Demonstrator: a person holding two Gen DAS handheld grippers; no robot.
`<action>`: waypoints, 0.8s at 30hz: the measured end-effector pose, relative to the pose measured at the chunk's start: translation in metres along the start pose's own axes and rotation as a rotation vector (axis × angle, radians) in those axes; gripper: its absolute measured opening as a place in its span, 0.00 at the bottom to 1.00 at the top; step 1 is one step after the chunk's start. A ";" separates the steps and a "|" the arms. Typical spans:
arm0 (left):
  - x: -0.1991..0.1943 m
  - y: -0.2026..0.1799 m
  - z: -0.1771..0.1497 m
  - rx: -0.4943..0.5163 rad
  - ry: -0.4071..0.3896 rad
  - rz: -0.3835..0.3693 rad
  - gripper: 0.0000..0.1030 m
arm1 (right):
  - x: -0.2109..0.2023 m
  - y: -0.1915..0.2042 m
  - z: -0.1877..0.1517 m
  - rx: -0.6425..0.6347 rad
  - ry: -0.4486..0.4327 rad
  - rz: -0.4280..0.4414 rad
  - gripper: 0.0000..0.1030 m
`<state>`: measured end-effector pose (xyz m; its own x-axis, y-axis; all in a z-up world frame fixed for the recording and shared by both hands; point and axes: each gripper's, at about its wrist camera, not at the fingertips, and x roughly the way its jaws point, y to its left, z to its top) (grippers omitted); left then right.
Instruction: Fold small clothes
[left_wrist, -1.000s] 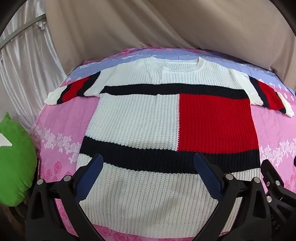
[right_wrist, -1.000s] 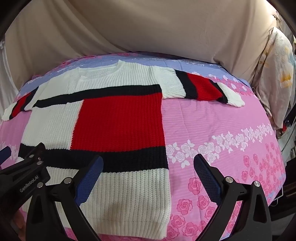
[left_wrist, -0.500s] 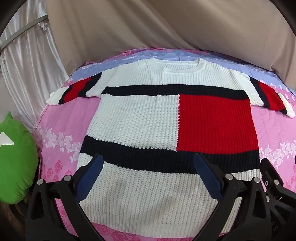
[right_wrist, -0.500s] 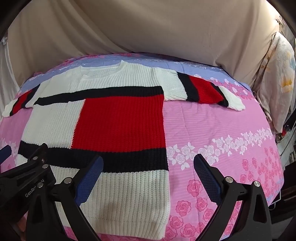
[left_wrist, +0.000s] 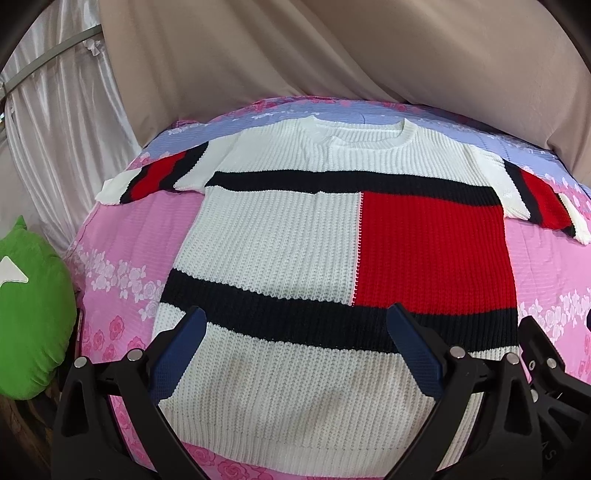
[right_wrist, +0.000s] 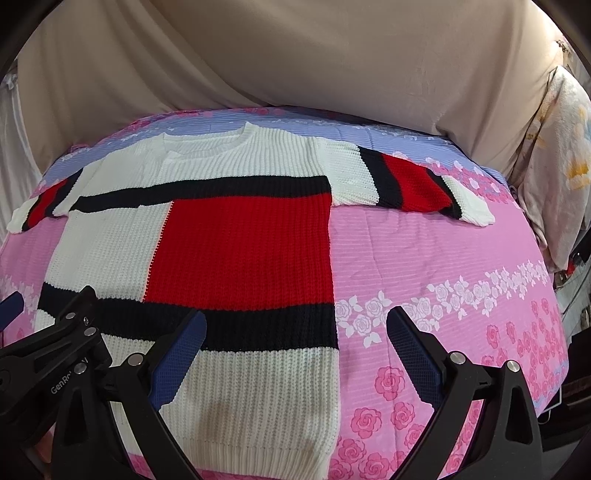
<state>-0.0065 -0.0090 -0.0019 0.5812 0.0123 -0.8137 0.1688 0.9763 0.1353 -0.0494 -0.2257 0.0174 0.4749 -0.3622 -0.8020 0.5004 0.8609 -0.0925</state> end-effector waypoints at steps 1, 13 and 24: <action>0.000 0.000 0.000 -0.001 0.002 0.001 0.93 | 0.001 0.000 0.000 -0.001 0.003 0.001 0.94; 0.000 -0.003 0.001 0.022 0.000 0.020 0.93 | 0.004 -0.002 0.001 0.011 0.019 0.010 0.94; 0.001 -0.002 0.001 0.027 -0.004 0.028 0.93 | 0.006 -0.001 0.000 0.014 0.021 0.015 0.94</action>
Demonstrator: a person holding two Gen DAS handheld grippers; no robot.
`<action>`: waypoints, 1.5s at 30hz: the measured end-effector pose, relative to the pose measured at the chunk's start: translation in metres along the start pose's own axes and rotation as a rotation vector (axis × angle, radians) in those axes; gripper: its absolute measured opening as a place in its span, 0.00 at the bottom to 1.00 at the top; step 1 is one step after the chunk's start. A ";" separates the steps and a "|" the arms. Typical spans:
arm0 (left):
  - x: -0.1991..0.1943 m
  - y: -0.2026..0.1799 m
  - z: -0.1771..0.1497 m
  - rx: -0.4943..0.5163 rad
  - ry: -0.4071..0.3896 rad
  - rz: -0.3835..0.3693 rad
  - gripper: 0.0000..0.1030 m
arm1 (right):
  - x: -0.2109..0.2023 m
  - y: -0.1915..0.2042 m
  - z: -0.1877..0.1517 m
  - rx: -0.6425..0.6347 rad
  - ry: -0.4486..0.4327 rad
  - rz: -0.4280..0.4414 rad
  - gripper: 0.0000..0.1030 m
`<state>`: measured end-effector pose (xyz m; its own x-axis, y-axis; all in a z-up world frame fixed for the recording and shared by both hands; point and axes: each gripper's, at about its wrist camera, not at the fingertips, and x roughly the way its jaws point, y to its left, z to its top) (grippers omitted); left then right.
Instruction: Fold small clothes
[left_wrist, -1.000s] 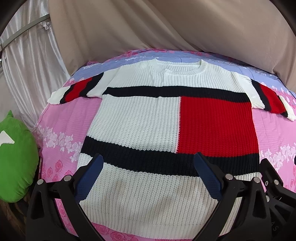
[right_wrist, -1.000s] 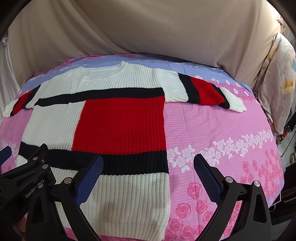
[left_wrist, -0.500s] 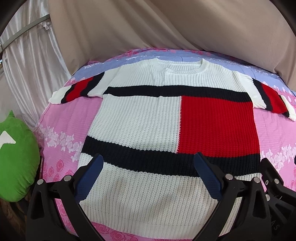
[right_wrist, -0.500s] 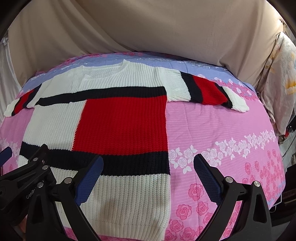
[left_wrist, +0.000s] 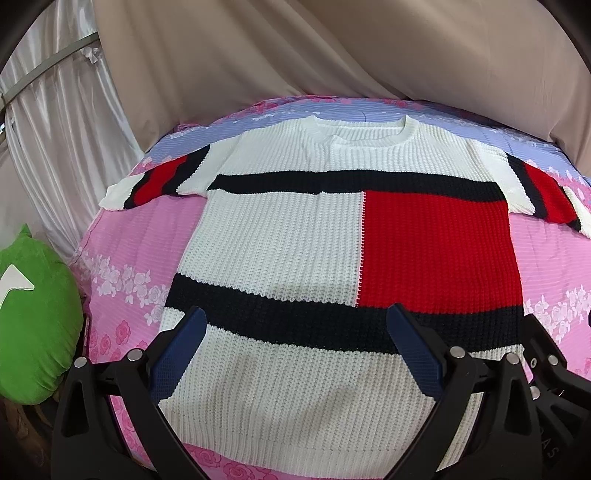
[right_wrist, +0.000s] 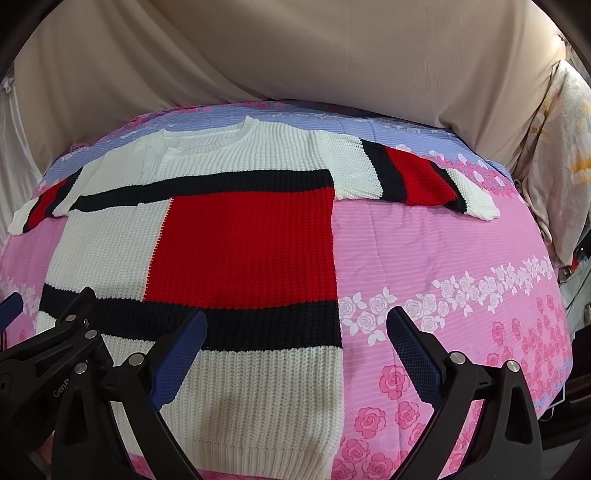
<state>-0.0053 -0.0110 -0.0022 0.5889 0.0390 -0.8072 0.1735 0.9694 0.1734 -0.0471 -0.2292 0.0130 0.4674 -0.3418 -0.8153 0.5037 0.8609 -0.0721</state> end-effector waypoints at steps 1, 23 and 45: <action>0.000 0.000 0.000 0.001 -0.001 0.001 0.93 | 0.000 0.000 0.000 0.000 0.000 0.001 0.94; 0.000 0.003 -0.002 -0.001 0.000 0.008 0.92 | 0.001 0.002 -0.001 -0.004 0.004 0.003 0.94; 0.012 -0.007 0.002 0.018 0.027 0.029 0.92 | 0.019 -0.002 0.001 0.000 0.044 0.013 0.93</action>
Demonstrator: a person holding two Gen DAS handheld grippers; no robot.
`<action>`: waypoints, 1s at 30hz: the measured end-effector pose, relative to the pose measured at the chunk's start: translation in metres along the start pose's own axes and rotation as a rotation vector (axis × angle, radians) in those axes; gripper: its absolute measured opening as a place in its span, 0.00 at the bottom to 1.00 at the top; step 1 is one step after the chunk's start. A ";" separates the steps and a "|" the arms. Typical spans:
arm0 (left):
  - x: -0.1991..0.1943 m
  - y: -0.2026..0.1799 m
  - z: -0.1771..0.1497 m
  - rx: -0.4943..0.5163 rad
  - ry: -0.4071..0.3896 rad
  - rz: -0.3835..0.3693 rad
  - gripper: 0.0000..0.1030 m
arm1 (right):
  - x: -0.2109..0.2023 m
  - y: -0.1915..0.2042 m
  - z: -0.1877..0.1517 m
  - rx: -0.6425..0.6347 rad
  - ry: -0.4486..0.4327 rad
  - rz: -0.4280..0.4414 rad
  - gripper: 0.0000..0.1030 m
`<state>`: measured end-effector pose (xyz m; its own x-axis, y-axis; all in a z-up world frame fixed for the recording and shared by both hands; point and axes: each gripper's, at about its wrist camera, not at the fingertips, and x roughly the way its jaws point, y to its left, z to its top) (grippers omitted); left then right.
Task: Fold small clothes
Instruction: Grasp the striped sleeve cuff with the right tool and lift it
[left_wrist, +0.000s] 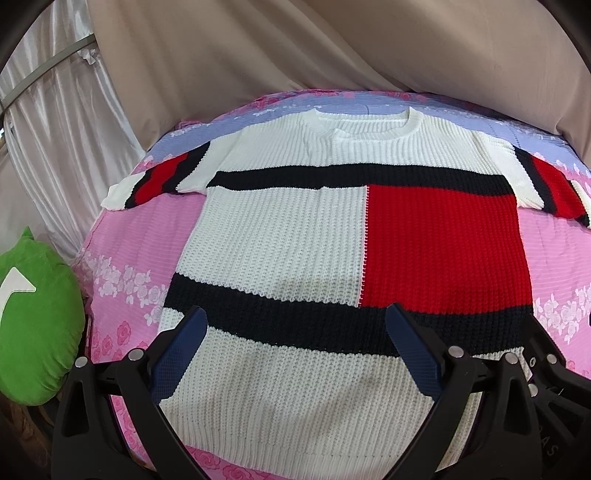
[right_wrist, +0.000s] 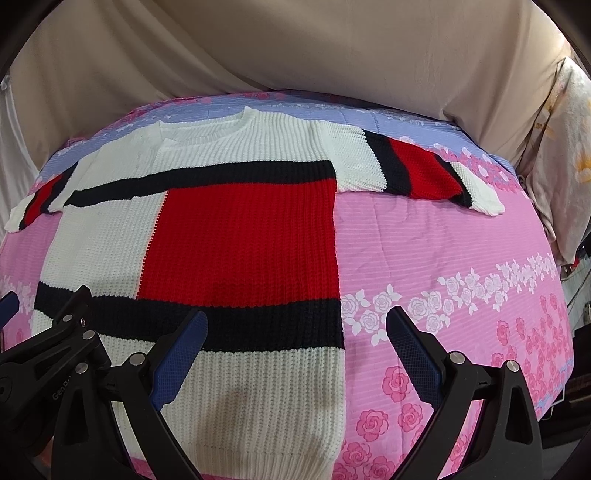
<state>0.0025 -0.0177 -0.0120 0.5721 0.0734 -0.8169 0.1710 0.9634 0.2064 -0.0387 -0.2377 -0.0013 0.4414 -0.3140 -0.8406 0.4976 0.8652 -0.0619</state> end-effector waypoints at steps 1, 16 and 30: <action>0.002 -0.001 0.001 0.000 0.006 -0.001 0.93 | 0.005 -0.001 0.000 0.006 0.014 0.019 0.93; 0.056 -0.015 0.045 -0.036 0.094 0.027 0.93 | 0.151 -0.299 0.093 0.705 0.025 0.043 0.87; 0.064 -0.021 0.057 -0.044 0.083 0.007 0.93 | 0.185 -0.353 0.138 0.844 -0.091 0.094 0.09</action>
<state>0.0808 -0.0479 -0.0381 0.5043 0.0999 -0.8577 0.1307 0.9730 0.1902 -0.0297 -0.6555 -0.0607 0.5486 -0.3168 -0.7737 0.8298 0.3195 0.4575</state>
